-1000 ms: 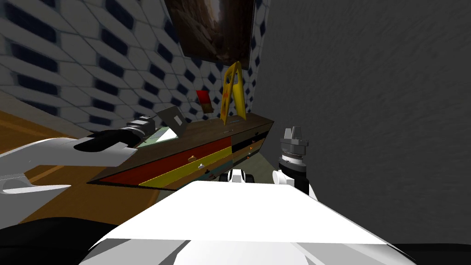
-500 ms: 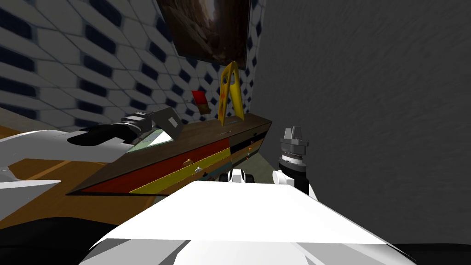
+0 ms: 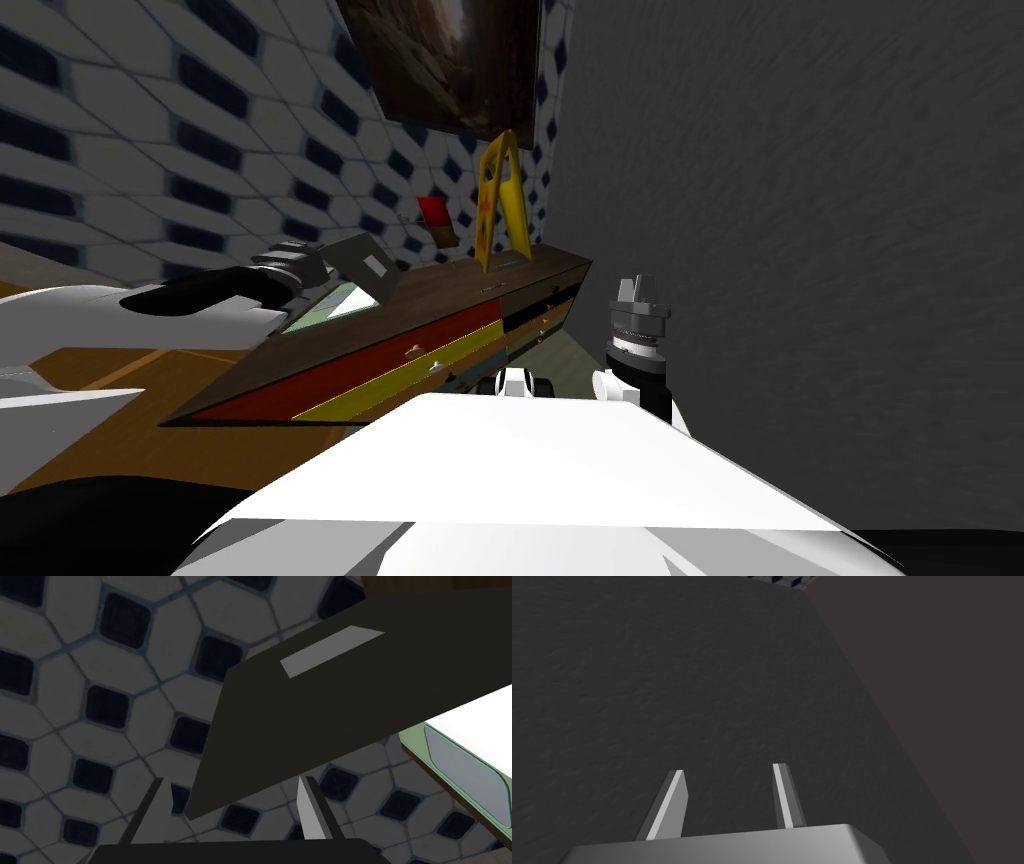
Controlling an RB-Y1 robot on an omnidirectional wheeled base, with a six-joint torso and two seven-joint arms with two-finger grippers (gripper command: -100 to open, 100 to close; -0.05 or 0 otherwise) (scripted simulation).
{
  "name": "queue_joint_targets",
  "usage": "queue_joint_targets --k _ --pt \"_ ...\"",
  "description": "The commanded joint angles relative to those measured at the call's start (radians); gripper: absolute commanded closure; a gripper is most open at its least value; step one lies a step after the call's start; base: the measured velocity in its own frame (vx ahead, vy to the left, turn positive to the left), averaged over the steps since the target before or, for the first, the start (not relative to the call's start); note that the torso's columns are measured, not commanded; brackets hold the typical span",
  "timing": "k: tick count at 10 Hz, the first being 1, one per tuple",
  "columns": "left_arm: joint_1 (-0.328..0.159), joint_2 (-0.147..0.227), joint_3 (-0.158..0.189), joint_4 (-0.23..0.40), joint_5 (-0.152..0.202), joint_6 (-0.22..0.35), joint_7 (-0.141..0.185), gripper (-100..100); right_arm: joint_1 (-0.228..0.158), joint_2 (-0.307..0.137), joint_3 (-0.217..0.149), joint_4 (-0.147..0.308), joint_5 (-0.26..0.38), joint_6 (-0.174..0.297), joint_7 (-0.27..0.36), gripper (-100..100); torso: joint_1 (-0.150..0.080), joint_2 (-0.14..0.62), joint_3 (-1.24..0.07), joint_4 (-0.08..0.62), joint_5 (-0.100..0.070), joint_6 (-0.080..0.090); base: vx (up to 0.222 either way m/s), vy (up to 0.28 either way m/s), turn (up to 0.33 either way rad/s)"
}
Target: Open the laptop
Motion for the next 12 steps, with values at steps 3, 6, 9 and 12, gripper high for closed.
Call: queue_joint_targets --k 3,6,9,12 --pt "-0.051 -0.05 0.013 0.032 0.059 -0.02 0.052 100 0.0 0.0 0.0 0.0 0.0 0.0 0.0 0 0.0 -0.002 -0.001 -0.002 0.001 -0.001 -0.066 0.056 -0.007" --pt "-0.103 -0.129 0.002 0.092 0.096 -0.067 0.092 100 0.0 0.0 0.0 0.0 0.0 0.0 0.0 0 -0.007 -0.008 -0.006 -0.003 -0.003 0.006 -0.048 0.048 -0.008" --pt "-0.139 -0.189 -0.008 0.135 0.123 -0.1 0.12 100 0.0 0.0 0.0 0.0 0.0 0.0 0.0 0 -0.011 -0.008 -0.005 -0.003 -0.005 0.007 -0.039 0.05 -0.003" --pt "-0.175 -0.248 -0.018 0.179 0.15 -0.134 0.147 100 0.0 0.0 0.0 0.0 0.0 0.0 0.0 0 -0.014 -0.009 -0.006 -0.004 -0.005 0.008 -0.04 0.048 -0.005"
